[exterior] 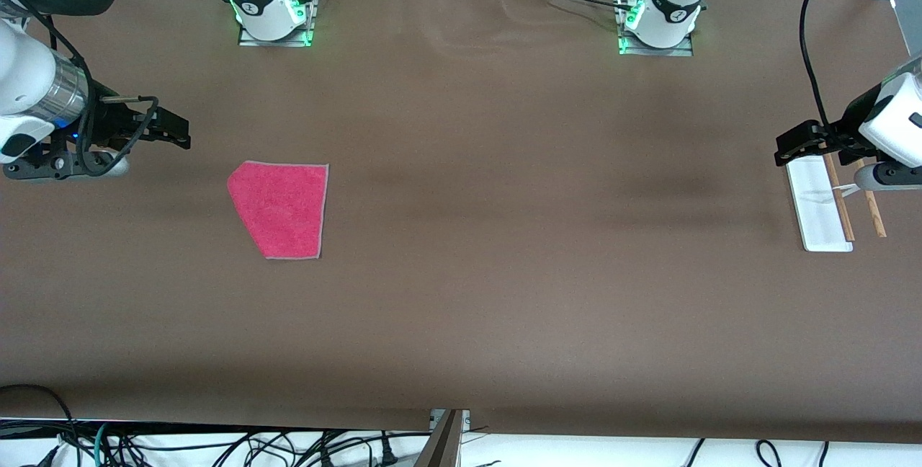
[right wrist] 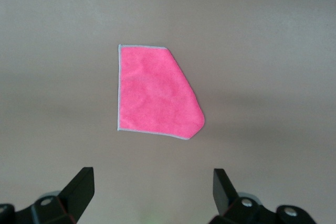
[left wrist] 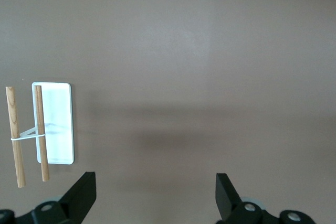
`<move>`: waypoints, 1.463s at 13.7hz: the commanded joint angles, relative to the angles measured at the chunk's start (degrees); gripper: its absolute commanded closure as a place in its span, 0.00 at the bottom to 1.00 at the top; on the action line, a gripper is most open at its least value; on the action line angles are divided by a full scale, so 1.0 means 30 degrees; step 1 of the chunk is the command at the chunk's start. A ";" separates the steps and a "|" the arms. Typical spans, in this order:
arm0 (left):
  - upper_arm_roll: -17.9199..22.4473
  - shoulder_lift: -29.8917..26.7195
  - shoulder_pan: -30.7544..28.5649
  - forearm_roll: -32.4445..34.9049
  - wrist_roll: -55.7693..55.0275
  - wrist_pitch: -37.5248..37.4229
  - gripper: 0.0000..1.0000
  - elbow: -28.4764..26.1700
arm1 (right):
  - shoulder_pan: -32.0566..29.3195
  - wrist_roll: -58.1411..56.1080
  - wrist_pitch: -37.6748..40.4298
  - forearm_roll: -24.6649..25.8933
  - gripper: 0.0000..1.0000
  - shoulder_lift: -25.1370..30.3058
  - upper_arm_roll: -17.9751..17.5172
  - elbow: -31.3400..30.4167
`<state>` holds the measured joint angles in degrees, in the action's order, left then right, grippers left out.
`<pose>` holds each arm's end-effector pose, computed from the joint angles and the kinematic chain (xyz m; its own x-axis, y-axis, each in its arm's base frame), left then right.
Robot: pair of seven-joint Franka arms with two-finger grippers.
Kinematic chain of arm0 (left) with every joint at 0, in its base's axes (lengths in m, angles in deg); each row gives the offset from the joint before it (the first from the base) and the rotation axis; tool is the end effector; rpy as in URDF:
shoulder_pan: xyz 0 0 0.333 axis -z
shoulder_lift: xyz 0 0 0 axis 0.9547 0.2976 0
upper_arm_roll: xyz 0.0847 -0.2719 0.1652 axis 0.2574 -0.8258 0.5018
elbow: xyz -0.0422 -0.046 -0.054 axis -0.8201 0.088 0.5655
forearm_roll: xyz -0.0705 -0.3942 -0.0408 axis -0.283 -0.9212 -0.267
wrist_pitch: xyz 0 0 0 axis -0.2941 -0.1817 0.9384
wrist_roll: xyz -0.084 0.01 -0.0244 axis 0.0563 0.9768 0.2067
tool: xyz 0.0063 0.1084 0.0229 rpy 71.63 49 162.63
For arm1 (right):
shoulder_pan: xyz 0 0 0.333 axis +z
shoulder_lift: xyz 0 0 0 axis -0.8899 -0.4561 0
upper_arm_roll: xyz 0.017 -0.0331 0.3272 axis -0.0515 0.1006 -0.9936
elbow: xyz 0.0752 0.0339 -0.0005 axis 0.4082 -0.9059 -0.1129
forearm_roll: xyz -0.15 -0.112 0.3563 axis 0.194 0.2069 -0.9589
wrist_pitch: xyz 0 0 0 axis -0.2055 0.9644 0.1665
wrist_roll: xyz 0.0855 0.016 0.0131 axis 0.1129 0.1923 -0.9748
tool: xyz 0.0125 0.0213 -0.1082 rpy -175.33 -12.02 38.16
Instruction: Pass towel and hang on rack
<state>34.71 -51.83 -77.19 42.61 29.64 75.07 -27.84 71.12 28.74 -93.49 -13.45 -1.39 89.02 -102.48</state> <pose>0.6060 -0.0091 0.5989 0.9972 0.0493 -0.0562 0.0483 -0.9986 -0.0192 0.5977 0.0700 0.5770 0.9904 0.0865 -0.1078 0.0860 -0.9963 -0.0095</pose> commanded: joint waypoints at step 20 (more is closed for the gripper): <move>-0.0073 -0.0194 -0.0227 0.0135 0.0117 -0.0372 0.00 -0.0088 | 0.0237 0.0209 -0.0003 0.0348 0.00 0.0400 -0.0537 -0.0070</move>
<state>34.80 -51.85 -77.58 42.61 29.64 74.62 -27.85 72.01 28.87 -93.85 -12.70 -1.27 87.82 -102.48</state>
